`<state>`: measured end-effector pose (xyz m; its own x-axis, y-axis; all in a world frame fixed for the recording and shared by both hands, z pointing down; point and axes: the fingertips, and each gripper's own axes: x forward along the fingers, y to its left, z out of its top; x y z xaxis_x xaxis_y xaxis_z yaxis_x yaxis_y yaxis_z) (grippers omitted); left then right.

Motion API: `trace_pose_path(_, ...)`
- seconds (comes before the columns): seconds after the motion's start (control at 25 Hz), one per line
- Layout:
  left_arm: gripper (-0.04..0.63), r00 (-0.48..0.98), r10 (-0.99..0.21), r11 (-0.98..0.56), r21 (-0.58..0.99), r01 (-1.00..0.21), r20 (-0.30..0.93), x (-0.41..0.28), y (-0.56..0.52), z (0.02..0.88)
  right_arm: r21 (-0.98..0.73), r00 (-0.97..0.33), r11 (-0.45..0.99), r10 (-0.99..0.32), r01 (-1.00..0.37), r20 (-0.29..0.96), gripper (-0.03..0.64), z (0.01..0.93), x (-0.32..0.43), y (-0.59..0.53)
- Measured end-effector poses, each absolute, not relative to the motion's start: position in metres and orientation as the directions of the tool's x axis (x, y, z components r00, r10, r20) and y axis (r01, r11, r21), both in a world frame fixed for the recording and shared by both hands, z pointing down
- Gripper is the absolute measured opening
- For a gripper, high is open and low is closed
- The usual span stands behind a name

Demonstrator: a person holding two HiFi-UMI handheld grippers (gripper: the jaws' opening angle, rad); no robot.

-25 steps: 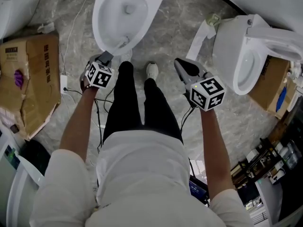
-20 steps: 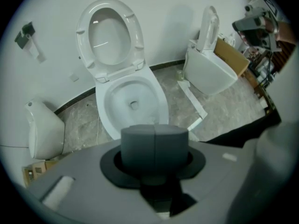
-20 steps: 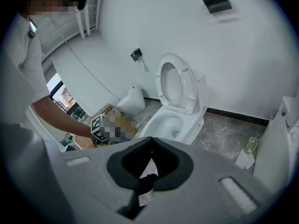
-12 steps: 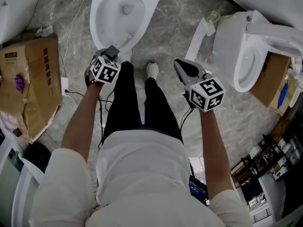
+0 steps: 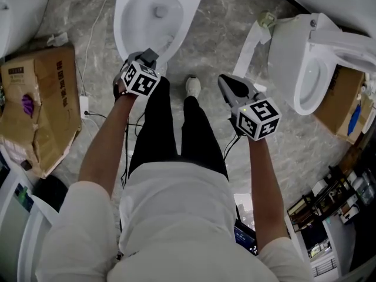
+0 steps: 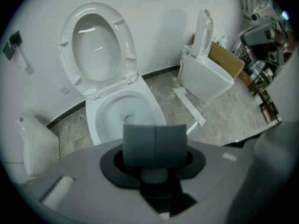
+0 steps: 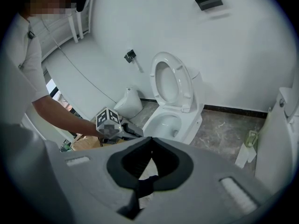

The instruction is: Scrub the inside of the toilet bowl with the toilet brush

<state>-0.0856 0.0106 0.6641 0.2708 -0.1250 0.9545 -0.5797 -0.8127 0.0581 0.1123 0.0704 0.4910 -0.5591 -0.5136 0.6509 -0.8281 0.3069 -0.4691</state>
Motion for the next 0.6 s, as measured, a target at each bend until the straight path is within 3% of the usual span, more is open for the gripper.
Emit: trace_pose_path(0.6,0.155,0.318,-0.125,-0.825,0.080,-0.559,0.940,-0.054,-0.041,0.676,-0.475,-0.555,0.291,-0.507,-0.831,0.660,0.000,0.500,0.095,0.040)
